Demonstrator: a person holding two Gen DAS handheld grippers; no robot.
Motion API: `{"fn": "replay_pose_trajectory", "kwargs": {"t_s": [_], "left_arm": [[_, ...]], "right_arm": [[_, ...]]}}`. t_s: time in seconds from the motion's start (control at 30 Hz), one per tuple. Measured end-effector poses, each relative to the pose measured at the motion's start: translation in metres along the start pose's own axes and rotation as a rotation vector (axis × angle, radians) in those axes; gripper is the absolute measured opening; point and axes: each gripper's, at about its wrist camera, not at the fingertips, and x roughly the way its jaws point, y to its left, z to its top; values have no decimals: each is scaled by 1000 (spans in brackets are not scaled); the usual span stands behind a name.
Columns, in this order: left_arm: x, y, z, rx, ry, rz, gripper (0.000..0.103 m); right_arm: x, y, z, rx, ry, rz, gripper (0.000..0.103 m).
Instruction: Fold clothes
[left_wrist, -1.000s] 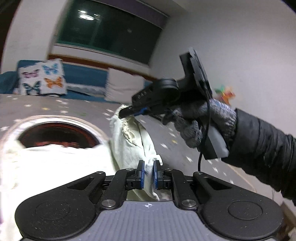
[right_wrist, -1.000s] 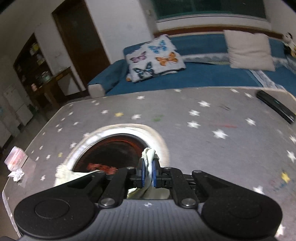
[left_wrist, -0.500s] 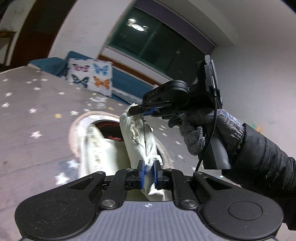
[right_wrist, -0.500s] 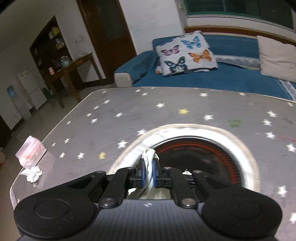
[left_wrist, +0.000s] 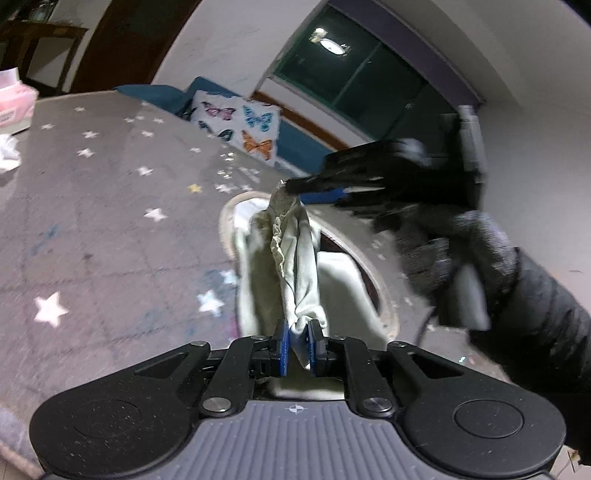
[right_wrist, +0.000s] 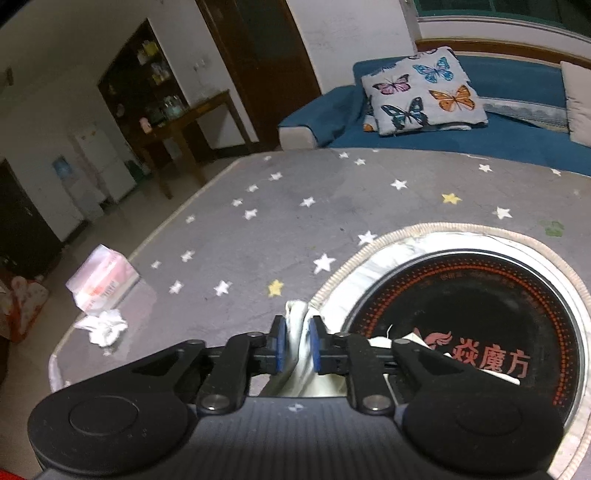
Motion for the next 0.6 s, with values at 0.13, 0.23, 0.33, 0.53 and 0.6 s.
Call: {"fn": "replay_pose_trajectory", "kwargs": {"t_s": [0.13, 0.23, 0.33, 0.53, 0.6], "left_arm": [[-12, 10, 3, 2, -15, 55, 20], [-23, 10, 11, 22, -49, 80, 32], [-26, 3, 20, 63, -79, 73, 32], [0, -25, 35, 162, -78, 37, 30], [12, -33, 37, 192, -66, 16, 30]], "right_arm": [[-23, -3, 6, -39, -10, 6, 17], [-43, -7, 6, -77, 14, 4, 23], [-61, -9, 0, -151, 48, -26, 26], [-82, -6, -28, -333, 154, -82, 31], [-87, -2, -42, -388, 184, -80, 31]]}}
